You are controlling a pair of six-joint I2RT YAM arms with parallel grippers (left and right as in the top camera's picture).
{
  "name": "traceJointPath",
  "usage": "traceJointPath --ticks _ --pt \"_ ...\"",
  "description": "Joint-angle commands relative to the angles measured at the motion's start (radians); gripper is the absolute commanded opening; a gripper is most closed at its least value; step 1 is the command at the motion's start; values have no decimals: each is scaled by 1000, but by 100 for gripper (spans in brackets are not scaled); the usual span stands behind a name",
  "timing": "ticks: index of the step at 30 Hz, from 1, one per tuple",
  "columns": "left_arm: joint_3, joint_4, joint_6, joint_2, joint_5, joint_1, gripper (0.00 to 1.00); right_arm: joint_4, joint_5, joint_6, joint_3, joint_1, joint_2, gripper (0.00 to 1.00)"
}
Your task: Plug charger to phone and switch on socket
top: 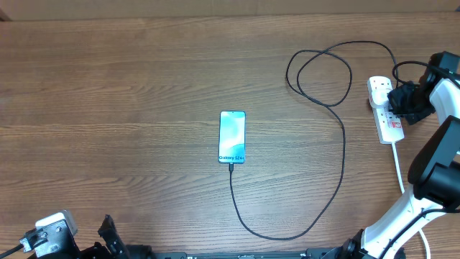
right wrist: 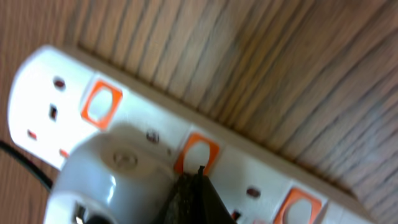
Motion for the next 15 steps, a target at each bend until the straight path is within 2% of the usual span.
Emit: traceJointPath --ticks 1,15 --pt "0 -2 8 -8 -3 7 100 8 -92 -42 8 54 52 4" --pt "0 -2 8 -8 -3 7 100 -142 -73 -44 186 -8 51 4"
